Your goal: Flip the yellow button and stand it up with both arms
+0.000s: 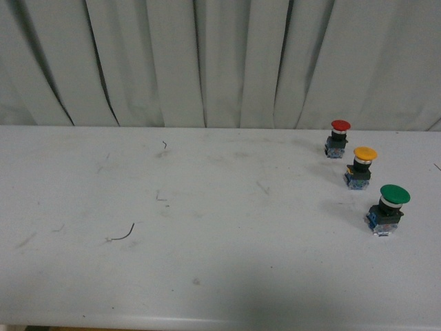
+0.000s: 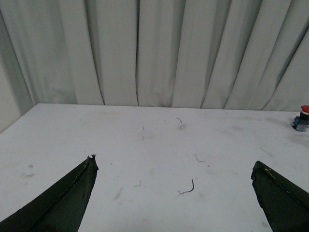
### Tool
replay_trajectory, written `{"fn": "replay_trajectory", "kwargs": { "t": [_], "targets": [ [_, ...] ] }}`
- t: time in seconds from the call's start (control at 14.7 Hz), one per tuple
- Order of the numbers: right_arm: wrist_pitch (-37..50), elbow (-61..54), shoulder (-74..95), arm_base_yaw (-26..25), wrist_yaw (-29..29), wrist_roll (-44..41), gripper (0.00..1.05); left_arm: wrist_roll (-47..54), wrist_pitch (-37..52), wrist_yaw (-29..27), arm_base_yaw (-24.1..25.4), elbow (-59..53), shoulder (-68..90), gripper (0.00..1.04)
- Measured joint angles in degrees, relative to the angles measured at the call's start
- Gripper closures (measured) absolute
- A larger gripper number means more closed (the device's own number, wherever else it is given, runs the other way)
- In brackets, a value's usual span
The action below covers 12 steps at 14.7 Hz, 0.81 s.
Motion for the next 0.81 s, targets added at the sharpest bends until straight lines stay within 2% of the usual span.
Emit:
{"fn": "replay_trajectory", "kwargs": {
  "t": [0.34, 0.81],
  "targets": [
    [-8.98, -0.44, -8.22, 0.0, 0.02, 0.0, 1.03, 0.0, 0.0, 0.0, 0.02, 0.0, 0.0, 0.07],
    [-17.07, -0.44, -16.48, 0.0, 0.0, 0.0, 1.03, 0.0, 0.02, 0.0, 0.0, 0.0, 0.0, 0.07]
  ]
}}
